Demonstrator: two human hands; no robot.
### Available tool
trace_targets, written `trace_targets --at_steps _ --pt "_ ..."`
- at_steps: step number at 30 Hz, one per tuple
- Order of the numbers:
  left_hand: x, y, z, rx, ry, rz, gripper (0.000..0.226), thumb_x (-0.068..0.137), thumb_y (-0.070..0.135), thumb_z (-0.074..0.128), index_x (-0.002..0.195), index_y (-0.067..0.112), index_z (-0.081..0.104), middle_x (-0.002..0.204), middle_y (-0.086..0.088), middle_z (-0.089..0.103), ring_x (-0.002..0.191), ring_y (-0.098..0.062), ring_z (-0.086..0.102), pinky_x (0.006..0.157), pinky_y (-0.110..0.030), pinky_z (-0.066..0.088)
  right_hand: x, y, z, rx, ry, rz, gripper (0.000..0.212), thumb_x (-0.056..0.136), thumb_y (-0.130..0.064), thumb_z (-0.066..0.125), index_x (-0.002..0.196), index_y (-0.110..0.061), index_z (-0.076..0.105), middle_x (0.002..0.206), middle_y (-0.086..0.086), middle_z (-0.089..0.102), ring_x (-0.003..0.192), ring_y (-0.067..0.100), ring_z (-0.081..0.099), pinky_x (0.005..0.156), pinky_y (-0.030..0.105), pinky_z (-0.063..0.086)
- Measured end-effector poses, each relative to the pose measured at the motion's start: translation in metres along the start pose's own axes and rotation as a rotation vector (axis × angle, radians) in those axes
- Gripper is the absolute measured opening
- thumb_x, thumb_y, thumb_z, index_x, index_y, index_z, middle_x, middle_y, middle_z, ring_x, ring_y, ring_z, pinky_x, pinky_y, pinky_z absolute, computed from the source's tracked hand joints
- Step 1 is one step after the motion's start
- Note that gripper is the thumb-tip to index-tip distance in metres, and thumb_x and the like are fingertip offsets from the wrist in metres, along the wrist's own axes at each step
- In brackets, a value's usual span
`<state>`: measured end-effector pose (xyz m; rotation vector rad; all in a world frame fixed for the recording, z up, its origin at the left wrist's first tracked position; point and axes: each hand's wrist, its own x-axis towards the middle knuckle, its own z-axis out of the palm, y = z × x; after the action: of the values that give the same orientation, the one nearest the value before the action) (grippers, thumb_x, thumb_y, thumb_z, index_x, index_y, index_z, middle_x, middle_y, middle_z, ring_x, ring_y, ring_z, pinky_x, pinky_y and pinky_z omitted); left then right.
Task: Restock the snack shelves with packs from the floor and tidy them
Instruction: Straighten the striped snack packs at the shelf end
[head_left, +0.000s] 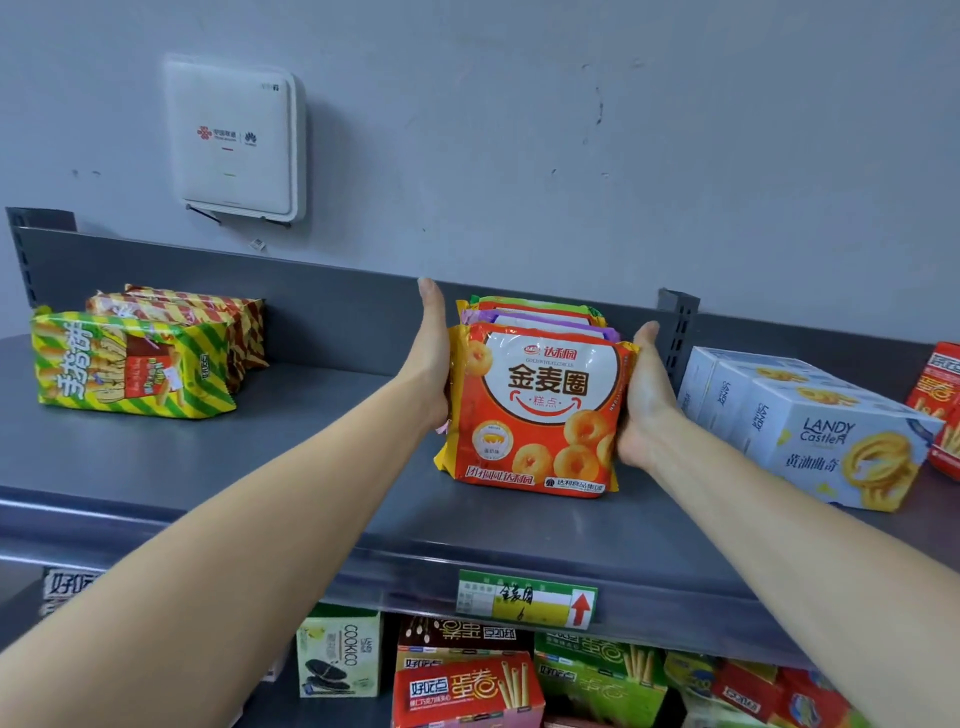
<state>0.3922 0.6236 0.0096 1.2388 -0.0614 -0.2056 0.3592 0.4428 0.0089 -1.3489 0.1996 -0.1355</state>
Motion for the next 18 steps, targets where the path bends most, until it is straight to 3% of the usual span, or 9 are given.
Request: trace_targets --at_steps 1,3,5,7,9,10,13,16,18 --pt "0.002 0.002 -0.003 0.013 -0.003 0.015 0.091 0.074 0.088 0.017 0.084 0.016 0.072 0.096 -0.012 0.075 0.094 -0.032 0.071 0.09 -0.051 0.053 -0.002 -0.004 -0.001 -0.032 0.045 -0.028 0.084 0.081 -0.082 0.018 0.096 -0.022 0.075 0.097 0.012 0.075 0.096 0.031 0.07 0.093 0.05 0.051" --pt "0.009 0.006 -0.012 0.096 0.016 0.056 0.088 0.076 0.087 0.016 0.092 0.019 0.07 0.112 -0.012 0.071 0.115 -0.03 0.062 0.108 -0.056 0.036 -0.005 -0.014 -0.001 -0.116 0.155 -0.107 0.078 0.086 -0.078 0.02 0.119 -0.023 0.065 0.114 0.009 0.07 0.109 0.027 0.064 0.103 0.05 0.043" --pt "0.009 0.013 -0.021 0.219 0.043 0.075 0.091 0.079 0.085 0.019 0.124 0.017 0.06 0.136 -0.01 0.057 0.136 -0.027 0.041 0.117 -0.056 0.016 -0.01 -0.027 0.002 -0.232 0.25 -0.207 0.072 0.092 -0.07 0.023 0.138 -0.021 0.048 0.135 0.006 0.058 0.118 0.021 0.055 0.107 0.042 0.038" --pt "0.001 0.023 -0.027 0.342 0.063 0.095 0.086 0.085 0.077 0.029 0.142 0.015 0.043 0.148 -0.005 0.044 0.143 -0.024 0.03 0.117 -0.053 0.018 -0.016 -0.039 0.008 -0.348 0.303 -0.31 0.061 0.097 -0.059 0.029 0.136 -0.016 0.048 0.133 0.005 0.057 0.098 0.013 0.054 0.085 0.027 0.042" --pt "-0.009 0.034 -0.035 0.438 0.079 0.117 0.074 0.089 0.066 0.041 0.139 0.012 0.046 0.148 -0.005 0.041 0.142 -0.023 0.031 0.115 -0.049 0.026 -0.02 -0.051 0.017 -0.456 0.311 -0.405 0.052 0.1 -0.051 0.035 0.131 -0.012 0.049 0.122 0.004 0.059 0.079 0.005 0.048 0.064 0.02 0.036" --pt "-0.014 0.039 -0.04 0.474 0.086 0.129 0.068 0.09 0.062 0.045 0.136 0.012 0.05 0.146 -0.007 0.043 0.14 -0.023 0.033 0.112 -0.047 0.031 -0.022 -0.055 0.022 -0.502 0.299 -0.447 0.049 0.099 -0.048 0.038 0.131 -0.013 0.049 0.121 0.002 0.058 0.076 0.003 0.048 0.061 0.019 0.034" --pt "-0.026 0.058 -0.057 0.531 0.134 0.165 0.052 0.093 0.051 0.05 0.126 0.012 0.058 0.132 -0.008 0.05 0.129 -0.023 0.043 0.103 -0.044 0.036 -0.026 -0.065 0.044 -0.607 0.246 -0.56 0.046 0.099 -0.045 0.042 0.134 -0.017 0.047 0.13 -0.001 0.054 0.096 0.009 0.049 0.074 0.024 0.039" --pt "-0.043 0.079 -0.078 0.561 0.219 0.209 0.036 0.095 0.044 0.049 0.112 0.014 0.061 0.112 -0.007 0.053 0.107 -0.023 0.05 0.097 -0.042 0.038 -0.031 -0.072 0.07 -0.644 0.153 -0.572 0.037 0.102 -0.043 0.033 0.119 -0.016 0.05 0.113 0.002 0.053 0.103 0.017 0.049 0.082 0.031 0.039" --pt "-0.055 0.092 -0.094 0.586 0.287 0.243 0.029 0.095 0.042 0.05 0.105 0.017 0.06 0.104 -0.005 0.053 0.096 -0.021 0.048 0.096 -0.04 0.04 -0.035 -0.073 0.089 -0.677 0.082 -0.561 0.04 0.103 -0.042 0.029 0.12 -0.012 0.05 0.111 0.003 0.051 0.104 0.017 0.046 0.086 0.031 0.035"
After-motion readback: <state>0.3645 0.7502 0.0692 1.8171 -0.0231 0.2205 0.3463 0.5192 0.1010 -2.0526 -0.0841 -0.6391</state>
